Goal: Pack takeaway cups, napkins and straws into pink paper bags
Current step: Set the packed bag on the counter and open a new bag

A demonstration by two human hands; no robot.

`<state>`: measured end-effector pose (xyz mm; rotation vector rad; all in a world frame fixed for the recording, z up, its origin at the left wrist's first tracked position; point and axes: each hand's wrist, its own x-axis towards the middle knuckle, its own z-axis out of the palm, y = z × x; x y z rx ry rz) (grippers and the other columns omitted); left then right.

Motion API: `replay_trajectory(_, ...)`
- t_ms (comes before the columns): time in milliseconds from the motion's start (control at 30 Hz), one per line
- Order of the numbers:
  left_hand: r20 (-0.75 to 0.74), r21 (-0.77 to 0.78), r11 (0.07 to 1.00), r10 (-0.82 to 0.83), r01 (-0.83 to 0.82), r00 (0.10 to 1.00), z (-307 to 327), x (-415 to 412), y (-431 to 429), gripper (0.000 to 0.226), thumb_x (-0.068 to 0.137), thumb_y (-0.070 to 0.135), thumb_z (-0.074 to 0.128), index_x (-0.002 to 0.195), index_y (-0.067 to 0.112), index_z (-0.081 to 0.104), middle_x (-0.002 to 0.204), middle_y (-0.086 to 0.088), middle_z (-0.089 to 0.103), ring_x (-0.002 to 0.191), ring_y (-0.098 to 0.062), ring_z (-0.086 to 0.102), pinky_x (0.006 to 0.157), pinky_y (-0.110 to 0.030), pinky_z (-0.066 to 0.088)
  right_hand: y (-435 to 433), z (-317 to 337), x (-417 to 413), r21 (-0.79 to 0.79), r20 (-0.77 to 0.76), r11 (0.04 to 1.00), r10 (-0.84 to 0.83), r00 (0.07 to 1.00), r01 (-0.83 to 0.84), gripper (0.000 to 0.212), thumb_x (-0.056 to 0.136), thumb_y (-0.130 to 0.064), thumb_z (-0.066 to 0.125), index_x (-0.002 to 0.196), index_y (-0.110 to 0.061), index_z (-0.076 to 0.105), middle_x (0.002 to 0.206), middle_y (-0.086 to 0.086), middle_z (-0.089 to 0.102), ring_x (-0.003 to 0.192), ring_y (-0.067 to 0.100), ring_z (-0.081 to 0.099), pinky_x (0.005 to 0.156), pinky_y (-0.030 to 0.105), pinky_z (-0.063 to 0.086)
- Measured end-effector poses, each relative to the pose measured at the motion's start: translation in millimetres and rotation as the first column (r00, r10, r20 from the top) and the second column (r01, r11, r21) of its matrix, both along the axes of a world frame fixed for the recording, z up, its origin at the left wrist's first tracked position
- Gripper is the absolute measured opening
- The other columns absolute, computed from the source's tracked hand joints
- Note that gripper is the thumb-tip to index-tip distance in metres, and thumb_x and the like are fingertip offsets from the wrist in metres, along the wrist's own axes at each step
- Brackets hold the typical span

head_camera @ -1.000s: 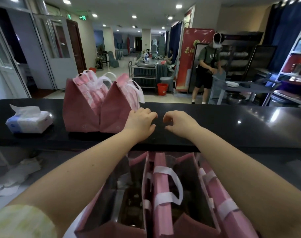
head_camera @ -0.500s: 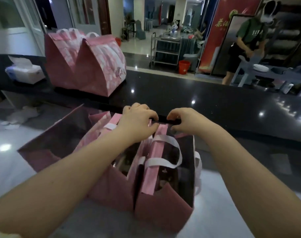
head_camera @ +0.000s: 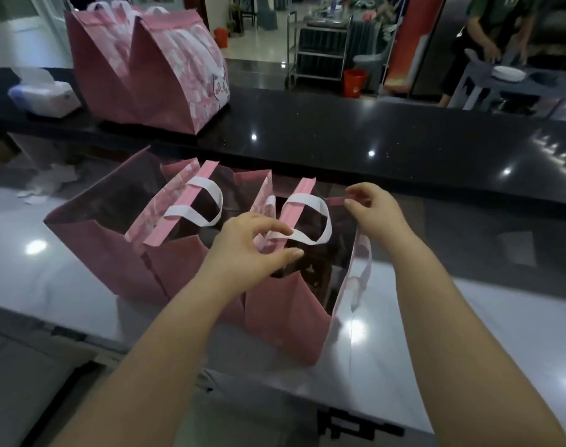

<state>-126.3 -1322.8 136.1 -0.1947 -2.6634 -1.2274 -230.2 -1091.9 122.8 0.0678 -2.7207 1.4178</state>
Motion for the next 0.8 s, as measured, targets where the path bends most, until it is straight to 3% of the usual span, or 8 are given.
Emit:
replay_trajectory(100, -0.013, -0.044, 0.997, -0.058, 0.058, 0.998, -8.1, 13.7, -3.4, 0.042, 0.062, 0.046, 0.087, 0.101, 0.039, 0.072, 0.115, 0.017, 0.060, 0.117, -0.011, 0.052, 0.102, -0.045, 0.043, 6.7, -7.2, 17.9, -0.078, 0.007, 0.994, -0.077, 0.997, 0.077, 0.027, 0.101, -0.019, 0.047, 0.125, -0.024, 0.059, 0.116, -0.007, 0.057, 0.104, 0.009, 0.053, 0.080, 0.021, 0.046)
replay_trajectory(233, -0.227, -0.162, 0.987, -0.019, -0.019, 0.974, -15.0, 16.6, 0.3, 0.039, 0.067, 0.033, 0.086, 0.103, 0.025, 0.074, 0.118, 0.002, 0.061, 0.118, -0.026, 0.048, 0.101, -0.051, 0.038, 15.0, -14.1, 48.9, -0.217, 0.005, 0.958, -0.192, 0.981, 0.189, 0.036, 0.098, -0.010, 0.039, 0.110, -0.032, 0.064, 0.104, -0.017, 0.060, 0.097, 0.001, 0.054, 0.077, 0.020, 0.043)
replay_trajectory(333, -0.411, -0.173, 0.974, 0.067, -0.149, 0.909, -26.6, 17.2, 0.2, 0.039, 0.067, 0.027, 0.086, 0.104, 0.021, 0.074, 0.119, -0.003, 0.062, 0.116, -0.030, 0.049, 0.101, -0.042, 0.035, 16.9, -18.7, 81.4, -0.322, -0.038, 0.909, -0.290, 0.956, 0.263, 0.039, 0.093, -0.005, 0.041, 0.104, -0.032, 0.068, 0.098, -0.022, 0.065, 0.095, -0.004, 0.058, 0.078, 0.017, 0.044)
replay_trajectory(467, -0.513, -0.026, 0.978, 0.163, -0.205, 0.843, -44.0, 29.2, -8.2, 0.029, 0.076, 0.024, 0.082, 0.103, 0.017, 0.073, 0.114, -0.007, 0.062, 0.112, -0.026, 0.047, 0.102, -0.016, 0.025, 17.3, -28.4, 125.7, -0.437, -0.091, 0.860, -0.333, 0.939, 0.262, 0.025, 0.094, -0.013, 0.055, 0.101, -0.032, 0.070, 0.098, -0.019, 0.068, 0.090, -0.008, 0.060, 0.073, 0.011, 0.049)
replay_trajectory(533, -0.501, 0.102, 0.982, 0.189, -0.159, 0.845, -51.3, 40.0, -10.7, 0.025, 0.083, 0.030, 0.075, 0.104, 0.016, 0.071, 0.112, -0.001, 0.062, 0.111, -0.023, 0.051, 0.103, -0.019, 0.029, 20.0, -33.6, 143.3, -0.442, -0.116, 0.856, -0.350, 0.930, 0.267, 0.021, 0.094, -0.016, 0.058, 0.100, -0.032, 0.070, 0.100, -0.015, 0.068, 0.092, -0.004, 0.061, 0.074, 0.009, 0.048)
replay_trajectory(600, -0.517, 0.213, 0.976, 0.148, -0.040, 0.843, -59.9, 52.3, -15.1, 0.027, 0.088, 0.037, 0.068, 0.105, 0.016, 0.067, 0.111, 0.013, 0.060, 0.109, -0.015, 0.052, 0.100, -0.039, 0.041, 22.5, -37.7, 156.4, -0.443, -0.147, 0.851, -0.379, 0.913, 0.282, 0.023, 0.095, -0.015, 0.057, 0.100, -0.034, 0.069, 0.103, -0.014, 0.067, 0.096, -0.001, 0.061, 0.074, 0.010, 0.048)
replay_trajectory(667, -0.592, 0.227, 0.969, 0.058, 0.097, 0.804, -74.5, 66.4, -22.1, 0.040, 0.087, 0.051, 0.063, 0.104, 0.016, 0.064, 0.109, 0.009, 0.061, 0.108, -0.017, 0.054, 0.092, -0.052, 0.043, 22.6, -41.9, 165.9, -0.466, -0.174, 0.840, -0.396, 0.902, 0.279, 0.026, 0.095, -0.015, 0.055, 0.099, -0.037, 0.069, 0.107, -0.011, 0.067, 0.099, 0.005, 0.061, 0.076, 0.014, 0.050)
replay_trajectory(800, -0.610, 0.157, 0.965, -0.070, 0.208, 0.789, -120.6, 92.6, -25.7, 0.059, 0.075, 0.062, 0.069, 0.114, 0.020, 0.057, 0.115, 0.001, 0.055, 0.106, -0.027, 0.053, 0.092, -0.045, 0.043, 22.8, -52.3, 177.1, -0.561, -0.158, 0.790, -0.395, 0.905, 0.247, 0.017, 0.093, -0.027, 0.060, 0.107, -0.034, 0.067, 0.112, -0.004, 0.066, 0.102, 0.012, 0.063, 0.080, 0.021, 0.052)
